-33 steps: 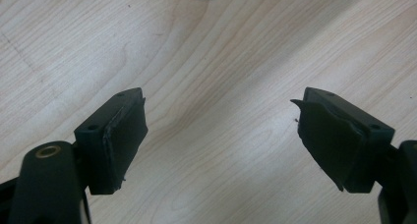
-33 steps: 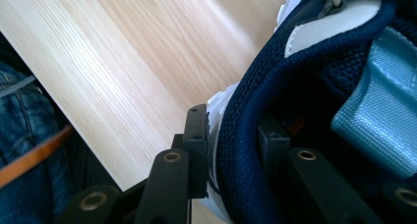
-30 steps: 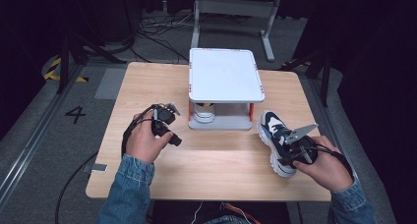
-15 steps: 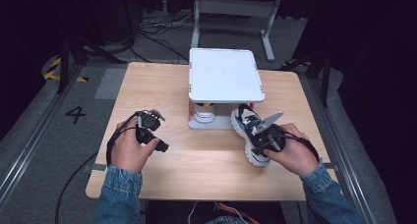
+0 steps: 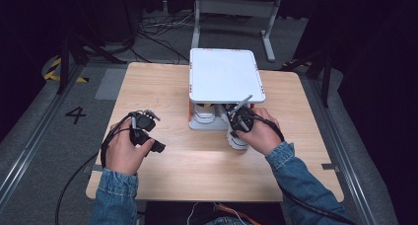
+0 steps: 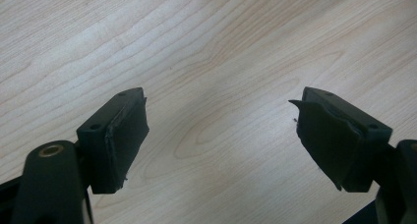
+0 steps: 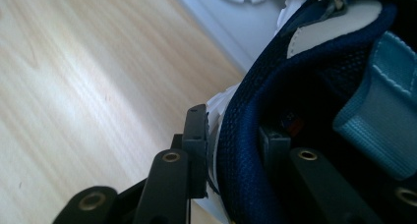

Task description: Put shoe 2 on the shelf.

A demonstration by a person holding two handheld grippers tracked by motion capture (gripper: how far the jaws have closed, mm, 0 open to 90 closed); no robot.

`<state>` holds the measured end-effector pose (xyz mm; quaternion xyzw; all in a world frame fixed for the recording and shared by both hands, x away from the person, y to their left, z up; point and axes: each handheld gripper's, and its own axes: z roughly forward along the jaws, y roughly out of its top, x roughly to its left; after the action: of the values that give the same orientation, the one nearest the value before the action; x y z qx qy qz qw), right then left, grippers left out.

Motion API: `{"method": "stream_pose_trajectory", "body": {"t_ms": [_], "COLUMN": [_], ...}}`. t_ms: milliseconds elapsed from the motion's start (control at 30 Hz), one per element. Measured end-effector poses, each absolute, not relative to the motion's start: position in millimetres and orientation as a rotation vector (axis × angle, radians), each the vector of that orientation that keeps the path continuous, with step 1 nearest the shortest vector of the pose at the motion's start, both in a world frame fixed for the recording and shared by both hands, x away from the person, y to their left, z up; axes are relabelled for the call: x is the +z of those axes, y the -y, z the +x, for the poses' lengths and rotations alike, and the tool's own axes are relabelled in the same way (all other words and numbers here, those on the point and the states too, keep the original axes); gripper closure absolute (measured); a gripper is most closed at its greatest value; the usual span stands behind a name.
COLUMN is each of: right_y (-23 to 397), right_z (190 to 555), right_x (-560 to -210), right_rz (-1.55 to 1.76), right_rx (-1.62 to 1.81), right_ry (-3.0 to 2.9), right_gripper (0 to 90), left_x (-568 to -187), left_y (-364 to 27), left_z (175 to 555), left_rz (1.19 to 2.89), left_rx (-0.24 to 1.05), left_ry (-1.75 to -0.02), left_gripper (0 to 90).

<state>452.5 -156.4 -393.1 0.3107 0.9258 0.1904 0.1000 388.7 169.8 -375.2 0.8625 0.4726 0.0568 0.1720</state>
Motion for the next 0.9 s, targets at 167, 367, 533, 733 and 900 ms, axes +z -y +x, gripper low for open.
{"method": "stream_pose_trajectory", "body": {"t_ms": [167, 367, 533, 733, 900], "right_y": [152.9, 155.4, 167.4, 198.5, 229.9], "right_z": [457.8, 453.2, 441.9, 411.7, 385.2], "right_x": [-397.0, -397.7, -381.2, -362.1, -366.9], "right_rz": [0.945, 0.853, 0.825, 0.86, 1.033], "right_rx": [0.6, 0.674, 0.805, 0.985, 0.971], "right_ry": [-2.708, -2.604, -2.479, -2.371, -2.37], "right_gripper": [70.8, 52.8, 48.0, 58.6, 79.6], "left_x": [-377.3, -376.3, -376.0, -375.3, -376.3], "left_y": [-164.0, -160.6, -155.8, -151.7, -148.9], "left_z": [392.2, 394.4, 397.6, 401.6, 403.1], "left_rz": [2.466, 2.466, 2.474, 2.479, 2.49], "left_rx": [0.144, 0.13, 0.129, 0.124, 0.112], "left_ry": [-1.327, -1.312, -1.293, -1.282, -1.307], "left_gripper": [20.1, 20.2, 20.1, 20.0, 21.0]}}
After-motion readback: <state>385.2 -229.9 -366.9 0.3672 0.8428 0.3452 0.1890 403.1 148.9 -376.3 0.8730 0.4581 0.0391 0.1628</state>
